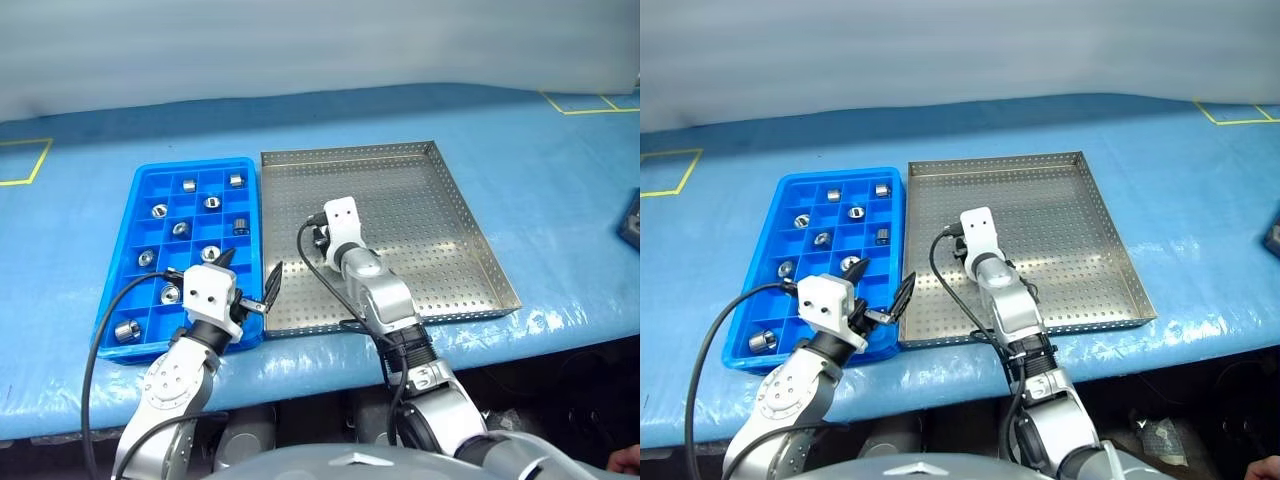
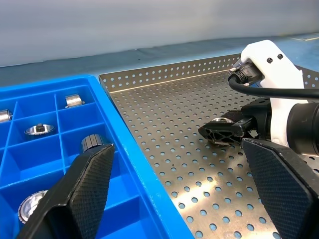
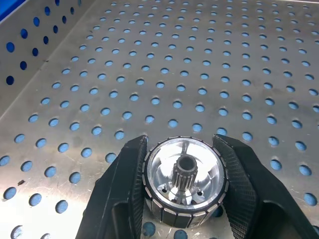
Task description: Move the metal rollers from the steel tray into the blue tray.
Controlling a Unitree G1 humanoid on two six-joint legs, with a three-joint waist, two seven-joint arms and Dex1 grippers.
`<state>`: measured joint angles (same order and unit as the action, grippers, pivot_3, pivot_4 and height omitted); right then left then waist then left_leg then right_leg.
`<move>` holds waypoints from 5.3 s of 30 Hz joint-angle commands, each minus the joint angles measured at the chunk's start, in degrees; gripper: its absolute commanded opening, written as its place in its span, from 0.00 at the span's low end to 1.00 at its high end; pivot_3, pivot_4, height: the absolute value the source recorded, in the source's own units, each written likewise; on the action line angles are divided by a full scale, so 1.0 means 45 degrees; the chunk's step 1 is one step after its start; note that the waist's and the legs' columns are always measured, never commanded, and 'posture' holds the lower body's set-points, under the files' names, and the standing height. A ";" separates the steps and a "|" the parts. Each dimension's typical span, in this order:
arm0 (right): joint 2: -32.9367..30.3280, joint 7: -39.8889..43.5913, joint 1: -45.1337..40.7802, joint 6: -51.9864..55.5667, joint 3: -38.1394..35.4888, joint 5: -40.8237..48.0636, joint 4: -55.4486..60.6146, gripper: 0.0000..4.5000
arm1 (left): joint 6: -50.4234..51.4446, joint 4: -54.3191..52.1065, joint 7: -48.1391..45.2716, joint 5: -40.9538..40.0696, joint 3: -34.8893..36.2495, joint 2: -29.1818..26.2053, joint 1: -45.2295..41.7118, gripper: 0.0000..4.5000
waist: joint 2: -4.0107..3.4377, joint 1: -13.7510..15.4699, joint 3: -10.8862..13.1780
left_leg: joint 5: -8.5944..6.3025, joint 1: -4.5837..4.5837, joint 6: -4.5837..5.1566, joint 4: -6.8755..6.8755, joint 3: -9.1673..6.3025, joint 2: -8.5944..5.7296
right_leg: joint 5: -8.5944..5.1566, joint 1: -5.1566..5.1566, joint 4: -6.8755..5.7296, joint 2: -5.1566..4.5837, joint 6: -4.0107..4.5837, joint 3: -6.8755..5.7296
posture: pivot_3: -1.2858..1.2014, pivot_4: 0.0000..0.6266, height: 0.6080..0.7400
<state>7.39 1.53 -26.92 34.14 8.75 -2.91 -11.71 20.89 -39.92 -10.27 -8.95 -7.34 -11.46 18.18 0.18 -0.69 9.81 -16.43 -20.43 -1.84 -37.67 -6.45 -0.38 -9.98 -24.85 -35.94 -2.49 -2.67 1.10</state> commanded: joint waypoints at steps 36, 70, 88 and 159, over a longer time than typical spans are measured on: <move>-0.0824 0.5859 -0.1540 0.2866 0.4776 0.1620 0.2272 0.38 | -0.1702 -0.1577 -0.1225 -0.0579 0.1444 -0.0531 0.4732 1.00 | 0.0007 0.0424 0.0005 | 0.0000 -0.0079 -0.0003 0.0027 -0.0014 0.0006 | -0.0025 -0.0097 -0.0009 -0.0002 0.0031 -0.0026 | 0.61 0.24 1.00; -0.4263 0.2557 0.1540 1.0662 -0.0765 0.1832 1.0149 0.99 | -0.0862 0.0395 -0.2926 -0.1194 0.0206 -0.1389 0.0962 1.00 | 0.0012 -0.0733 -0.0007 | 0.0001 -0.0074 -0.0004 0.0005 0.0011 0.0007 | -0.0018 -0.0085 -0.0018 -0.0006 0.0023 -0.0017 | 0.48 0.24 1.00; -0.3927 0.1801 0.3818 1.2151 -0.0826 0.2098 1.1562 0.99 | -0.0861 0.1207 -0.3405 -0.1391 -0.0069 -0.1516 0.0203 1.00 | 0.0014 -0.1309 -0.0012 | -0.0001 -0.0058 -0.0002 -0.0025 0.0021 0.0006 | -0.0010 -0.0057 -0.0016 -0.0005 0.0007 -0.0003 | 0.46 0.24 1.00; 0.0810 -0.3883 -0.0304 0.2281 -0.2537 0.0949 0.2261 1.00 | -0.0706 0.0070 -0.1955 -0.0989 -0.0345 -0.1394 0.1289 1.00 | 0.0022 -0.0371 -0.0014 | 0.0001 -0.0057 0.0023 0.0032 0.0010 -0.0010 | 0.0035 -0.0113 -0.0010 0.0005 -0.0029 0.0029 | 0.53 0.24 1.00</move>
<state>8.80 -15.47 -29.26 43.74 -2.83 0.91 -3.28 18.25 -38.25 -18.85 -13.58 -8.61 -17.63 23.97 0.28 -2.36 9.74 -16.43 -20.68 -1.74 -37.52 -6.40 -0.43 -9.82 -25.36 -35.98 -2.46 -2.80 1.23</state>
